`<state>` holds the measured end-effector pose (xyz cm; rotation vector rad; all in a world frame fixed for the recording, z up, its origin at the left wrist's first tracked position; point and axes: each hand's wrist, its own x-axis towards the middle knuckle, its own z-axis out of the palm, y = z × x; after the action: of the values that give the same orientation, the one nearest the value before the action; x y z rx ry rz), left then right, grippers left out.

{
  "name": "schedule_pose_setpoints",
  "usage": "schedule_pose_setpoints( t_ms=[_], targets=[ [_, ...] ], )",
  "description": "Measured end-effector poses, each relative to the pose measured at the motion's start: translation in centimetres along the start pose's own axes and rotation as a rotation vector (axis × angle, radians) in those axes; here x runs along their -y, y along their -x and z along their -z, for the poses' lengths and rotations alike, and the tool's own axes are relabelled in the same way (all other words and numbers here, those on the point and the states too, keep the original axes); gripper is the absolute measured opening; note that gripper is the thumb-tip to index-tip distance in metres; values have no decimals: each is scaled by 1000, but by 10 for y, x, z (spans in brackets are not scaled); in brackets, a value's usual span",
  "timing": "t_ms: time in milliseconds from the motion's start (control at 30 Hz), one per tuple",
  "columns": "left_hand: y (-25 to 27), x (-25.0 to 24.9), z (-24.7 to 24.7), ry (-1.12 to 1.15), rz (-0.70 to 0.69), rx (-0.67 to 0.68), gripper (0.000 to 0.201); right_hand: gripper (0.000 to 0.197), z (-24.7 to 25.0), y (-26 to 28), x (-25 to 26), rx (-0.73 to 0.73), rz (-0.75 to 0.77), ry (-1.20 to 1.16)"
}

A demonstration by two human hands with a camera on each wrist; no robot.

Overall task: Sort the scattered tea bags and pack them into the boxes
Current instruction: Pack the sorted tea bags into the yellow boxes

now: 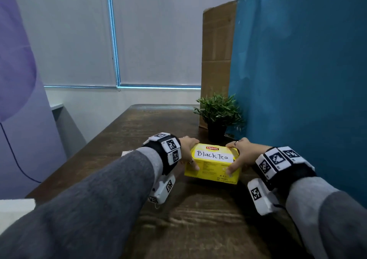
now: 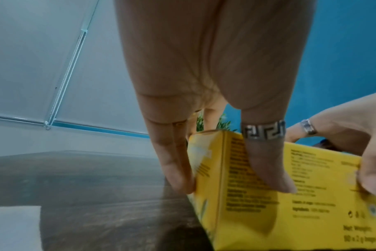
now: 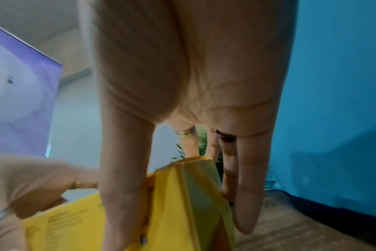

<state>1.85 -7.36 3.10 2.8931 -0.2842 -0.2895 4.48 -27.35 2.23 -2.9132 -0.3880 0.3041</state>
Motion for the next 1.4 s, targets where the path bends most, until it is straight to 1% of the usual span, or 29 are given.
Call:
schedule_pose_setpoints(
  t_ms=[100,200,267,333,400,433,500,533,567,600,733,800,900,933,1000,1133,1200,1300,1367,1400],
  targets=[
    [-40,2,-2,-11,8,-8,83,106,-4,-32,-11,-6,-48,-6],
    [-75,6,-11,-44,19,30,86,109,-9,-61,-20,-21,-95,18],
    [-92,6,-16,-49,32,54,81,106,-11,-74,-24,-11,-124,61],
    [-101,4,-17,-61,37,67,77,98,-11,-81,-25,-1,-144,112],
    [-103,4,-18,-77,54,56,82,94,-12,-83,-24,2,-156,133],
    [-102,4,-17,-83,63,45,81,96,-11,-81,-24,1,-162,135],
    [-92,4,-12,-82,81,9,75,108,-9,-77,-22,-12,-170,110],
    [-85,4,-8,-70,91,-13,77,113,-7,-71,-18,-22,-166,81],
    [-76,5,-3,-57,100,-39,81,112,-4,-65,-13,-49,-154,46],
    [-65,7,4,-54,106,-66,83,108,-1,-58,-6,-98,-135,8],
    [-9,20,37,-72,107,-176,79,82,12,-20,40,-294,8,-100],
    [28,31,51,-76,135,-212,80,73,13,0,71,-320,113,-91],
    [86,49,69,-62,180,-269,77,45,5,30,126,-315,290,-96],
    [103,56,74,-68,198,-292,76,41,1,42,144,-296,346,-109],
    [139,74,80,-86,241,-326,73,44,-12,63,184,-220,436,-128],
    [198,111,87,-106,330,-359,72,48,-49,83,254,-3,578,-139],
    [222,128,87,-91,369,-356,70,54,-69,88,282,97,591,-164],
    [252,153,83,-53,408,-338,67,62,-93,90,320,187,582,-216],
    [264,168,75,-25,436,-311,66,63,-105,87,340,233,563,-277],
    [268,175,70,-15,442,-298,65,59,-109,84,348,244,548,-308]
  ],
)
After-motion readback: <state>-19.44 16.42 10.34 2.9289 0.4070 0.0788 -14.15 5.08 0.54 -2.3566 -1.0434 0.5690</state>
